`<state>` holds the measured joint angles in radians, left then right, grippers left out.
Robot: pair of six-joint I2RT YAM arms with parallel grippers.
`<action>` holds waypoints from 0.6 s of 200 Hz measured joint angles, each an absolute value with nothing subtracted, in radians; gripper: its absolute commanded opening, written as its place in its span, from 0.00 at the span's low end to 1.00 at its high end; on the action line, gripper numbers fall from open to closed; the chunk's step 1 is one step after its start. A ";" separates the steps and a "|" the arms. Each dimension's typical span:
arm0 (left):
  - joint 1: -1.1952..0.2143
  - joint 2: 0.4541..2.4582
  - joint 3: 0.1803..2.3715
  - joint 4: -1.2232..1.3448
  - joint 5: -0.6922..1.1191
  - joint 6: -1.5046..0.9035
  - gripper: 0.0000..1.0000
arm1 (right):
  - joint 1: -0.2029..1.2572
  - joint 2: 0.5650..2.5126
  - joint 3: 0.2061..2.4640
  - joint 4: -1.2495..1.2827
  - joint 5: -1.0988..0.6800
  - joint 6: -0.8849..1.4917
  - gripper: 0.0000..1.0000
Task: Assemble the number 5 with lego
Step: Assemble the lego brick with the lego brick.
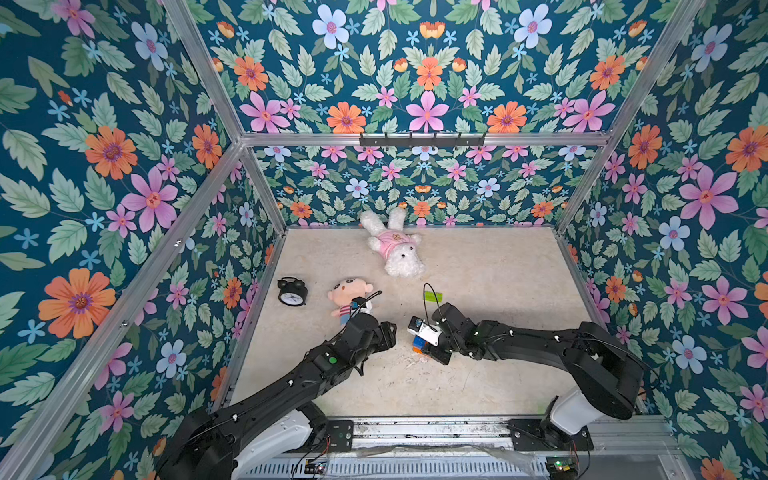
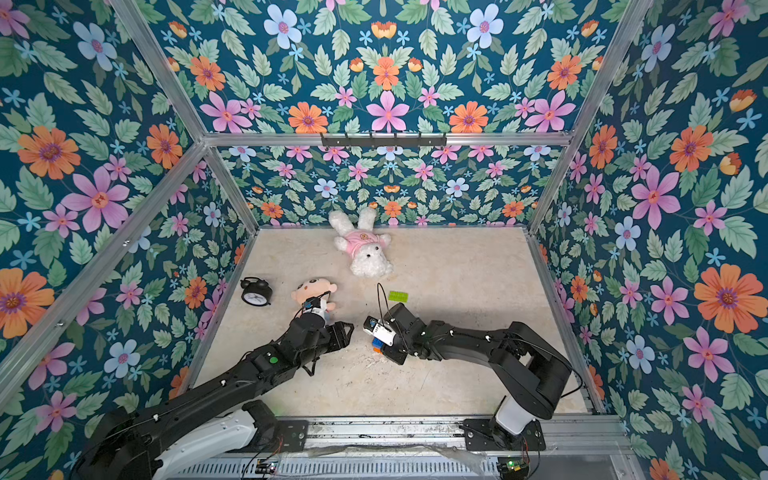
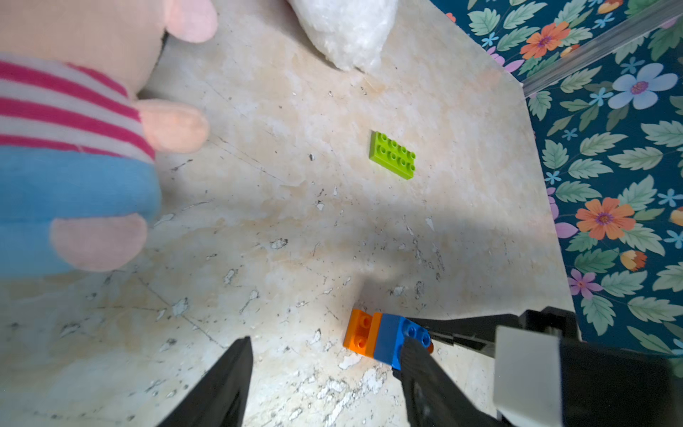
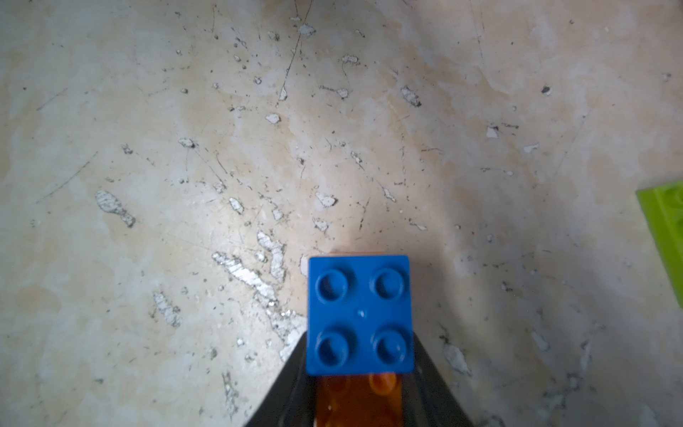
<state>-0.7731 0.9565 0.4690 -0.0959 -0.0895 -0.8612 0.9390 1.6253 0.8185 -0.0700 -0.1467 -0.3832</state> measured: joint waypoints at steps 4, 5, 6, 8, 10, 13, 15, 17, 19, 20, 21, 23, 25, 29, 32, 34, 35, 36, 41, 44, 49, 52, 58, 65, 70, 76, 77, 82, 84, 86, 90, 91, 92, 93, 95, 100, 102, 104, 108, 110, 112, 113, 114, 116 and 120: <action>-0.773 0.951 0.467 -0.098 -0.096 -0.862 0.69 | 0.941 1.629 0.820 -0.067 -0.149 -0.387 0.28; -0.773 0.950 0.466 -0.098 -0.096 -0.862 0.68 | 0.941 1.631 0.820 -0.066 -0.149 -0.387 0.28; -0.773 0.950 0.466 -0.098 -0.097 -0.862 0.69 | 0.941 1.632 0.820 -0.065 -0.149 -0.387 0.28; -0.773 0.947 0.464 -0.099 -0.100 -0.862 0.69 | 0.941 1.635 0.821 -0.064 -0.149 -0.387 0.28; -0.773 0.945 0.463 -0.100 -0.102 -0.862 0.69 | 0.942 1.639 0.821 -0.062 -0.150 -0.387 0.28; -0.773 0.943 0.460 -0.101 -0.105 -0.865 0.68 | 0.942 1.644 0.822 -0.059 -0.152 -0.389 0.28; -0.773 0.942 0.459 -0.102 -0.106 -0.866 0.69 | 0.942 1.648 0.822 -0.056 -0.155 -0.392 0.28; -0.773 0.941 0.458 -0.102 -0.106 -0.866 0.69 | 0.943 1.651 0.823 -0.054 -0.157 -0.393 0.28; -0.773 0.939 0.455 -0.102 -0.107 -0.865 0.68 | 0.943 1.654 0.823 -0.052 -0.157 -0.396 0.28; -0.773 0.939 0.455 -0.102 -0.107 -0.866 0.68 | 0.943 1.655 0.824 -0.050 -0.157 -0.397 0.28; -0.773 0.938 0.454 -0.102 -0.107 -0.866 0.68 | 0.943 1.657 0.825 -0.048 -0.157 -0.397 0.28; -0.773 0.938 0.453 -0.102 -0.107 -0.866 0.68 | 0.944 1.660 0.825 -0.043 -0.159 -0.398 0.28; -0.773 0.938 0.452 -0.104 -0.107 -0.867 0.68 | 0.944 1.664 0.825 -0.033 -0.162 -0.398 0.28; -0.773 0.938 0.451 -0.105 -0.107 -0.869 0.68 | 0.945 1.668 0.823 -0.022 -0.166 -0.400 0.28; -0.773 0.939 0.450 -0.106 -0.107 -0.870 0.69 | 0.945 1.669 0.822 -0.017 -0.168 -0.405 0.28; -0.773 0.939 0.450 -0.106 -0.107 -0.869 0.69 | 0.945 1.670 0.821 -0.014 -0.168 -0.407 0.28; -0.773 0.939 0.450 -0.106 -0.107 -0.869 0.68 | 0.945 1.670 0.820 -0.012 -0.169 -0.408 0.28; -0.773 0.940 0.450 -0.107 -0.107 -0.869 0.69 | 0.945 1.670 0.820 -0.010 -0.169 -0.408 0.28; -0.773 0.941 0.450 -0.107 -0.107 -0.870 0.68 | 0.945 1.671 0.815 0.000 -0.173 -0.409 0.27; -0.773 0.943 0.450 -0.106 -0.107 -0.870 0.68 | 0.945 1.671 0.813 0.005 -0.174 -0.409 0.27; -0.773 0.945 0.450 -0.105 -0.107 -0.870 0.68 | 0.945 1.671 0.809 0.015 -0.175 -0.409 0.27; -0.773 0.947 0.450 -0.105 -0.106 -0.869 0.68 | 0.945 1.671 0.806 0.020 -0.175 -0.409 0.28; -0.773 0.952 0.451 -0.107 -0.106 -0.869 0.68 | 0.945 1.670 0.800 0.030 -0.178 -0.409 0.28; -0.773 0.957 0.453 -0.107 -0.106 -0.869 0.68 | 0.945 1.669 0.794 0.043 -0.179 -0.409 0.28; -0.773 0.960 0.455 -0.109 -0.106 -0.869 0.68 | 0.945 1.668 0.790 0.050 -0.179 -0.409 0.28; -0.773 0.963 0.456 -0.108 -0.106 -0.869 0.68 | 0.945 1.667 0.786 0.058 -0.179 -0.408 0.28; -0.773 0.963 0.457 -0.108 -0.106 -0.869 0.69 | 0.945 1.666 0.786 0.059 -0.179 -0.408 0.28; -0.773 0.966 0.459 -0.108 -0.106 -0.869 0.69 | 0.945 1.666 0.785 0.060 -0.179 -0.408 0.29; -0.773 0.966 0.459 -0.108 -0.106 -0.869 0.69 | 0.946 1.666 0.785 0.060 -0.178 -0.408 0.29; -0.773 0.967 0.459 -0.108 -0.106 -0.869 0.68 | 0.946 1.666 0.785 0.060 -0.178 -0.408 0.29; -0.773 0.969 0.461 -0.108 -0.106 -0.868 0.68 | 0.947 1.666 0.786 0.059 -0.178 -0.406 0.29; -0.773 0.969 0.461 -0.108 -0.106 -0.868 0.68 | 0.947 1.666 0.787 0.059 -0.177 -0.406 0.29; -0.773 0.970 0.461 -0.108 -0.106 -0.868 0.68 | 0.947 1.666 0.787 0.058 -0.177 -0.406 0.29; -0.773 0.970 0.461 -0.108 -0.106 -0.868 0.68 | 0.947 1.666 0.788 0.057 -0.177 -0.406 0.29; -0.773 0.971 0.462 -0.108 -0.106 -0.868 0.69 | 0.948 1.666 0.789 0.056 -0.176 -0.405 0.29; -0.773 0.972 0.463 -0.108 -0.106 -0.868 0.68 | 0.949 1.667 0.794 0.049 -0.174 -0.405 0.30; -0.773 0.972 0.463 -0.108 -0.106 -0.868 0.68 | 0.949 1.668 0.795 0.047 -0.173 -0.405 0.30; -0.773 0.972 0.463 -0.108 -0.106 -0.868 0.68 | 0.949 1.668 0.797 0.045 -0.173 -0.405 0.30; -0.773 0.972 0.463 -0.108 -0.106 -0.868 0.68 | 0.950 1.669 0.801 0.041 -0.170 -0.404 0.31; -0.773 0.972 0.463 -0.108 -0.106 -0.868 0.69 | 0.950 1.670 0.803 0.037 -0.170 -0.404 0.32; -0.773 0.972 0.463 -0.108 -0.106 -0.868 0.68 | 0.951 1.670 0.805 0.035 -0.169 -0.404 0.32; -0.773 0.972 0.463 -0.108 -0.106 -0.868 0.68 | 0.951 1.670 0.807 0.033 -0.168 -0.404 0.33; -0.773 0.971 0.463 -0.108 -0.106 -0.868 0.69 | 0.951 1.670 0.808 0.032 -0.168 -0.404 0.33; -0.773 0.971 0.463 -0.108 -0.106 -0.868 0.69 | 0.951 1.670 0.812 0.028 -0.167 -0.404 0.33; -0.773 0.971 0.463 -0.108 -0.106 -0.868 0.68 | 0.952 1.671 0.819 0.021 -0.166 -0.404 0.33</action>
